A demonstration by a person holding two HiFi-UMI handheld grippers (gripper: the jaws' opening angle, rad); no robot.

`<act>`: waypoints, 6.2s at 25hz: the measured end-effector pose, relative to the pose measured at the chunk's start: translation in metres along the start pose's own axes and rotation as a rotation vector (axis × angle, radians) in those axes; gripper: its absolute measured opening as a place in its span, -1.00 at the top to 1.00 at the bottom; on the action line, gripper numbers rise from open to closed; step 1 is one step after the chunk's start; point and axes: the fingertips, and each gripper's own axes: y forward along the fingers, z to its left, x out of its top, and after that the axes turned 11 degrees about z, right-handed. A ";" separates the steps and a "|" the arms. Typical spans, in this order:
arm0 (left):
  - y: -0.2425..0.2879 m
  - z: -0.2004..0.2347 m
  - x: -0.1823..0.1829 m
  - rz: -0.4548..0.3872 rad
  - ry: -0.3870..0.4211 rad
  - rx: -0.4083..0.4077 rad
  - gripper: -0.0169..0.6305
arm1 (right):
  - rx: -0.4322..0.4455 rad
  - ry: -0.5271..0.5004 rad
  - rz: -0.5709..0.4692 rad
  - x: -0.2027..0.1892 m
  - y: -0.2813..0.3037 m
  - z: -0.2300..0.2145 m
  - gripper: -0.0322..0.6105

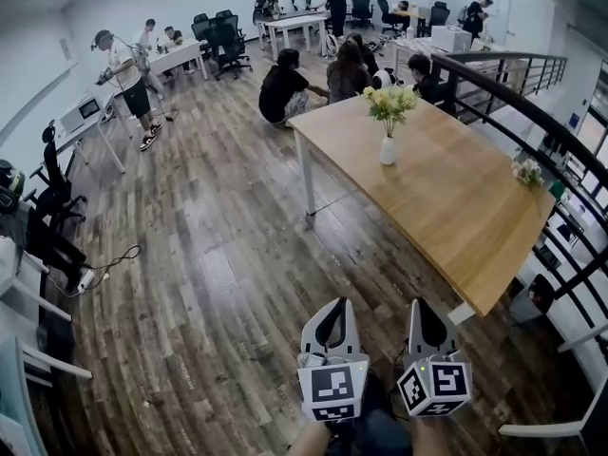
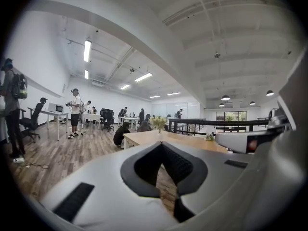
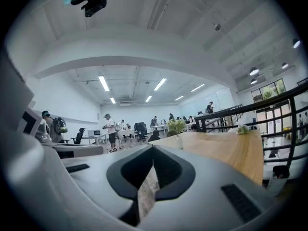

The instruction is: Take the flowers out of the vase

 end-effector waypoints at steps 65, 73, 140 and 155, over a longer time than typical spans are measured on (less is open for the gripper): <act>0.409 0.053 0.127 0.027 -0.002 -0.001 0.87 | -0.002 0.015 0.007 0.130 0.387 -0.154 0.83; 0.466 0.074 0.140 0.054 0.005 -0.047 0.87 | -0.051 0.025 0.031 0.140 0.445 -0.164 0.83; 0.609 0.119 0.074 0.264 -0.032 -0.057 0.87 | -0.004 -0.021 0.235 0.097 0.651 -0.223 0.25; 0.613 0.125 0.068 0.286 -0.046 -0.038 0.87 | 0.014 -0.066 0.216 0.102 0.665 -0.217 0.42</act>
